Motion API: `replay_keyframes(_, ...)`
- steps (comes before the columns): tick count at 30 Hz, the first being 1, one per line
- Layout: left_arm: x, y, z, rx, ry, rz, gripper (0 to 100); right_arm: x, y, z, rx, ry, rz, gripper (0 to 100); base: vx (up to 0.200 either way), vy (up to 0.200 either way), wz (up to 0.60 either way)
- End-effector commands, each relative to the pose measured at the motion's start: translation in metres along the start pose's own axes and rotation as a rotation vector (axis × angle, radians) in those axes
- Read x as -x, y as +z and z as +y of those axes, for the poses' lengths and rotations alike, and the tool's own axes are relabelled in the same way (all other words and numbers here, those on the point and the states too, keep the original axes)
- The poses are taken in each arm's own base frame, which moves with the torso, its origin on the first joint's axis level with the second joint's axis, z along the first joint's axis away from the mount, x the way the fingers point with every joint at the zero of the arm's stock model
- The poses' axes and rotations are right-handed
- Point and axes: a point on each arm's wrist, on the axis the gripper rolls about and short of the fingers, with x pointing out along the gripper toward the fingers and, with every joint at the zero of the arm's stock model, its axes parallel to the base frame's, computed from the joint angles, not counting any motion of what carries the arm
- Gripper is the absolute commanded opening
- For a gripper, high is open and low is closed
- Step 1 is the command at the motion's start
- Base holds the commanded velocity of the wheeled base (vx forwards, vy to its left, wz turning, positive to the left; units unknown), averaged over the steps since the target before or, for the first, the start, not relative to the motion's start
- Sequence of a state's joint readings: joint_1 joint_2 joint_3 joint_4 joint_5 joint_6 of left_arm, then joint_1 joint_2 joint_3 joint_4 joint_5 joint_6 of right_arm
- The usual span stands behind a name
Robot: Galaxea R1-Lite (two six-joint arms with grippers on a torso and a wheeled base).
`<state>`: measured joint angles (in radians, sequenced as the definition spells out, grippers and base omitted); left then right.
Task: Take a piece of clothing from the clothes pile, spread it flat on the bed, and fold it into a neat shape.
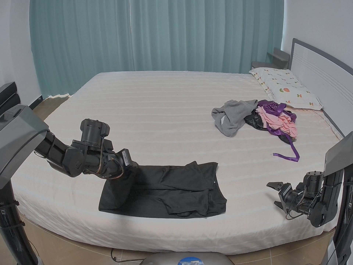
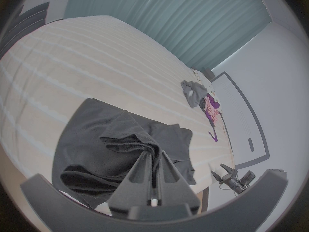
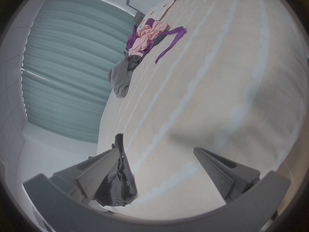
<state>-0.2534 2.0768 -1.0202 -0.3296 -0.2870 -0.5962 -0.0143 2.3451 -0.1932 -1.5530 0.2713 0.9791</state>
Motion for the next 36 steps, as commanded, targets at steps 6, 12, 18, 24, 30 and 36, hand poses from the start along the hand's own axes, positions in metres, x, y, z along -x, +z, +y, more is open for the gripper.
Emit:
replay_keyframes(6, -0.02, -0.011, -0.043, -0.066, -0.041, 0.026, 0, -0.001, -0.001, 0.002, 0.009, 0.013, -0.001, 100, 0.0, -0.167, 0.0)
replay_keyframes(12, -0.048, -0.027, -0.057, -0.102, -0.002, 0.032, 0, -0.001, -0.001, 0.002, 0.009, 0.012, 0.0, 100, 0.0, 0.0, 0.0)
replay_keyframes(18, -0.076, -0.043, -0.068, -0.115, 0.048, 0.021, 0, -0.001, -0.001, 0.002, 0.009, 0.012, 0.0, 100, 0.0, 0.0, 0.0)
replay_keyframes(24, -0.08, -0.047, -0.085, -0.088, 0.026, 0.033, 100, -0.001, -0.001, 0.002, 0.009, 0.012, 0.0, 100, 0.0, 0.0, 0.0)
replay_keyframes(30, -0.077, -0.051, -0.093, -0.099, 0.021, 0.052, 100, -0.002, -0.004, 0.003, 0.016, 0.013, 0.008, 100, 0.0, 0.0, 0.0)
replay_keyframes(36, -0.056, -0.041, -0.095, -0.041, 0.01, 0.02, 100, -0.002, -0.005, 0.003, 0.016, 0.011, 0.011, 100, 0.0, 0.0, 0.0)
